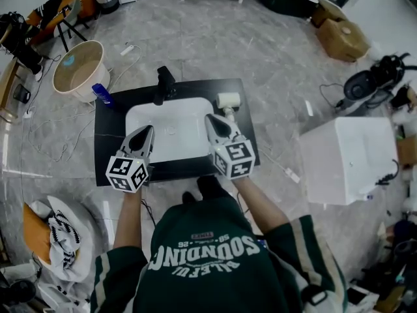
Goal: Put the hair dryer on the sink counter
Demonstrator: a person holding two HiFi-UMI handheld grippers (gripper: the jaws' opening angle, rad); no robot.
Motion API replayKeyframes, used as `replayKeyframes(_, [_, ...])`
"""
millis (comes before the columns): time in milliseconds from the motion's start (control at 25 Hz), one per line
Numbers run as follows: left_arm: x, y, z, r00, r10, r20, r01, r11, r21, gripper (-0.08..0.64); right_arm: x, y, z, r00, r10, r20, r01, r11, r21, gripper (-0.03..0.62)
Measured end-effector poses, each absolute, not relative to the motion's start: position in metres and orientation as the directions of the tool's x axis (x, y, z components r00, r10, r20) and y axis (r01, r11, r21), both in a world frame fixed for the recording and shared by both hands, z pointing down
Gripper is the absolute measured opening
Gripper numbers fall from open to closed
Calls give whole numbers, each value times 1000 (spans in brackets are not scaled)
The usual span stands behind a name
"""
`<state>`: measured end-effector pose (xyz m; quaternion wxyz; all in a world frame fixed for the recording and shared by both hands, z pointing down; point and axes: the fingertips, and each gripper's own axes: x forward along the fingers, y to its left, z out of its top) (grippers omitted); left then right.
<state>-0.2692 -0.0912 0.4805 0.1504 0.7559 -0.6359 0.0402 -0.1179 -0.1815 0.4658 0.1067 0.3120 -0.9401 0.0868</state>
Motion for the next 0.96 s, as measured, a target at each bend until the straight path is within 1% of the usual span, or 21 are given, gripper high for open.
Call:
replayKeyframes(200, [-269, -87, 481, 182, -951, 249, -975, -142, 172, 2, -116, -176, 471, -792, -561, 241, -593, 800, -87, 0])
replayKeyframes(960, [-274, -90, 494, 181, -947, 265, -972, -131, 194, 2, -117, -179, 494, -783, -556, 278, -601, 791, -113, 0])
